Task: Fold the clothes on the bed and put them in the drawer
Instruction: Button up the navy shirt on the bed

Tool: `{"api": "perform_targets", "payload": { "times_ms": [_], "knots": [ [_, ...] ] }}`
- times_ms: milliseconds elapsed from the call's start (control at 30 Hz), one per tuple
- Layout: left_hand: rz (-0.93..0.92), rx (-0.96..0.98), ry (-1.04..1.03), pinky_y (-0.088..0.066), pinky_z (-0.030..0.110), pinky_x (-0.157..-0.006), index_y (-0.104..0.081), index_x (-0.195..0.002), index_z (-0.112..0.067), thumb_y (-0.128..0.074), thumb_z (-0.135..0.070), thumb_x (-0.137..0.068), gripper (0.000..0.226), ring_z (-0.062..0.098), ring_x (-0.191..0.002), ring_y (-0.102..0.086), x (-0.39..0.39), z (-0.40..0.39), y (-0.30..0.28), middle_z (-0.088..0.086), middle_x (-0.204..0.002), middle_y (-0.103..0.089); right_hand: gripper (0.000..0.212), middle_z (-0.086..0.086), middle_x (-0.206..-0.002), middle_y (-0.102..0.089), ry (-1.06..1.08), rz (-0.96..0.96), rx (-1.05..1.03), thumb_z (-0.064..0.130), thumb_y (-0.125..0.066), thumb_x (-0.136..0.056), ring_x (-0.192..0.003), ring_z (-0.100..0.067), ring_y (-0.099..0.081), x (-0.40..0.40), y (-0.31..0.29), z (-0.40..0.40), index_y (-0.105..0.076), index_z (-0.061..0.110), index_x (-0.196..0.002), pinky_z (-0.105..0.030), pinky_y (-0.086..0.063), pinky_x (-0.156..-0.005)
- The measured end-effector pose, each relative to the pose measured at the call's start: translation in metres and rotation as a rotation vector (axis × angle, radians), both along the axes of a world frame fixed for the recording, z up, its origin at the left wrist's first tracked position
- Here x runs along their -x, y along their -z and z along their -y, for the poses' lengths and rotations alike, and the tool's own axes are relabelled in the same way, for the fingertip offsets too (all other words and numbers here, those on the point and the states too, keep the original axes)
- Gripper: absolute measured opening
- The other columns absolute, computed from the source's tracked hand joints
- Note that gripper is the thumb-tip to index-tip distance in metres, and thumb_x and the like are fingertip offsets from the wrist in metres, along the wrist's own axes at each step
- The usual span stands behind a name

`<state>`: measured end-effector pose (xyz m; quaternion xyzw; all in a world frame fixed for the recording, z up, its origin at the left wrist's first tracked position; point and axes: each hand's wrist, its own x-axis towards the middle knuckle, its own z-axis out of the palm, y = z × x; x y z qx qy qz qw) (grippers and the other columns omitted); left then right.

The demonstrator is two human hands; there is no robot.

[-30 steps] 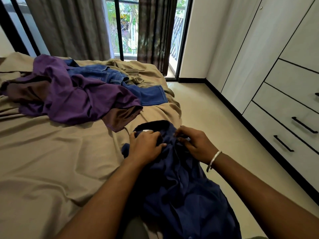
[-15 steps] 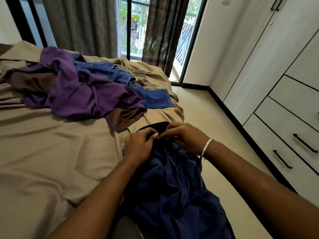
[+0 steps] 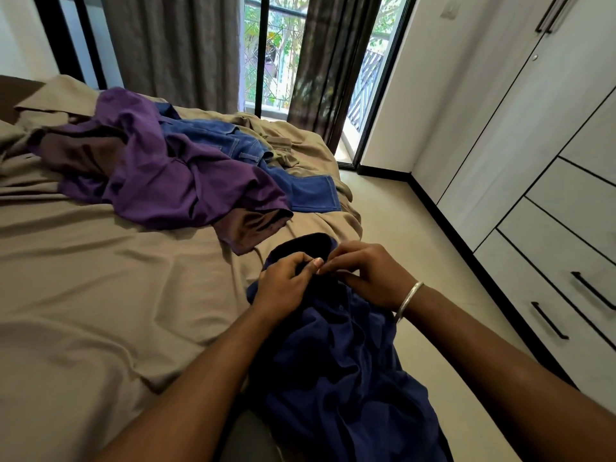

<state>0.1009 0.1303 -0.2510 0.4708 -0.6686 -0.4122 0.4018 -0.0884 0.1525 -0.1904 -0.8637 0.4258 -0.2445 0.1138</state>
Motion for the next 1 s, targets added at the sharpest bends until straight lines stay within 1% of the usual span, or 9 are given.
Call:
{"api": "perform_targets", "payload": {
  "times_ms": [200,267,367,433,533,633,767,900,1000],
  "knots": [
    [-0.167,-0.073,0.057,-0.054,0.054,-0.082,-0.072,-0.082,-0.027,-0.055,-0.068,-0.078,0.045,0.022,-0.084,-0.070,0.002,-0.003,0.002,-0.002,-0.081,-0.073,0.015,0.003,-0.089,-0.069,0.088,-0.041,0.138,0.027,-0.065,-0.090,-0.080,-0.014,-0.059,0.000,0.006,-0.006,-0.072,0.023,-0.102,-0.039,-0.054,-0.068],
    [-0.184,-0.080,0.070,-0.055,0.053,-0.082,-0.074,-0.082,-0.024,-0.059,-0.063,-0.080,0.041,0.022,-0.085,-0.071,0.002,-0.004,0.004,-0.001,-0.082,-0.074,0.019,0.004,-0.091,-0.069,0.087,-0.051,0.172,0.034,-0.061,-0.091,-0.083,-0.015,-0.060,0.001,0.010,-0.007,-0.073,0.023,-0.100,-0.039,-0.053,-0.070],
    [-0.160,-0.109,0.102,-0.057,0.052,-0.083,-0.075,-0.080,-0.025,-0.066,-0.045,-0.087,0.023,0.020,-0.083,-0.072,0.002,-0.003,0.006,-0.001,-0.080,-0.075,0.019,0.004,-0.101,-0.068,0.074,-0.063,0.196,0.033,-0.062,-0.092,-0.091,-0.016,-0.062,0.003,0.016,-0.010,-0.074,0.021,-0.100,-0.037,-0.054,-0.072],
    [-0.143,-0.129,0.119,-0.057,0.050,-0.083,-0.076,-0.078,-0.026,-0.068,-0.043,-0.087,0.020,0.019,-0.081,-0.072,0.001,-0.003,0.008,-0.002,-0.078,-0.075,0.019,0.001,-0.099,-0.070,0.066,-0.048,0.209,0.031,-0.061,-0.092,-0.088,-0.018,-0.064,0.004,0.021,-0.014,-0.073,0.018,-0.100,-0.039,-0.055,-0.069],
    [-0.070,-0.121,0.160,-0.059,0.041,-0.080,-0.077,-0.078,-0.025,-0.071,-0.040,-0.088,0.019,0.014,-0.080,-0.072,0.001,-0.005,0.006,-0.004,-0.077,-0.075,0.018,-0.002,-0.089,-0.069,0.055,-0.059,0.269,0.028,-0.063,-0.091,-0.079,-0.020,-0.064,0.006,0.029,-0.021,-0.072,0.015,-0.098,-0.037,-0.054,-0.063],
    [0.058,-0.096,0.178,-0.053,0.023,-0.069,-0.074,-0.075,-0.030,-0.070,-0.035,-0.090,0.016,0.003,-0.073,-0.068,0.003,-0.012,0.003,-0.009,-0.074,-0.073,0.018,-0.001,-0.087,-0.069,0.074,-0.067,0.316,0.030,-0.065,-0.091,-0.078,-0.018,-0.064,0.011,0.037,-0.031,-0.073,0.014,-0.096,-0.033,-0.054,-0.062],
    [0.185,-0.114,0.186,-0.058,0.040,-0.079,-0.074,-0.076,-0.034,-0.065,-0.047,-0.090,0.022,0.006,-0.077,-0.069,0.010,-0.018,0.008,-0.012,-0.075,-0.073,0.018,0.001,-0.087,-0.068,0.152,-0.038,0.317,0.030,-0.064,-0.092,-0.078,-0.015,-0.062,0.013,0.052,-0.047,-0.073,0.015,-0.096,-0.026,-0.051,-0.064],
    [0.285,-0.129,0.263,-0.047,0.046,-0.098,-0.072,-0.088,-0.036,-0.055,-0.074,-0.074,0.044,0.008,-0.094,-0.067,0.018,-0.030,0.002,-0.016,-0.086,-0.072,0.020,0.003,-0.083,-0.065,0.274,0.014,0.239,0.033,-0.060,-0.090,-0.074,-0.015,-0.059,0.019,0.063,-0.058,-0.071,0.016,-0.092,-0.028,-0.050,-0.062],
    [0.476,-0.010,0.288,-0.044,0.044,-0.098,-0.069,-0.100,-0.035,-0.063,-0.062,-0.081,0.034,0.010,-0.100,-0.063,0.024,-0.038,-0.002,-0.015,-0.092,-0.066,0.022,0.003,-0.085,-0.067,0.305,0.016,0.170,0.034,-0.058,-0.091,-0.078,-0.015,-0.060,0.026,0.072,-0.066,-0.070,0.017,-0.094,-0.035,-0.053,-0.064]
  ]
}}
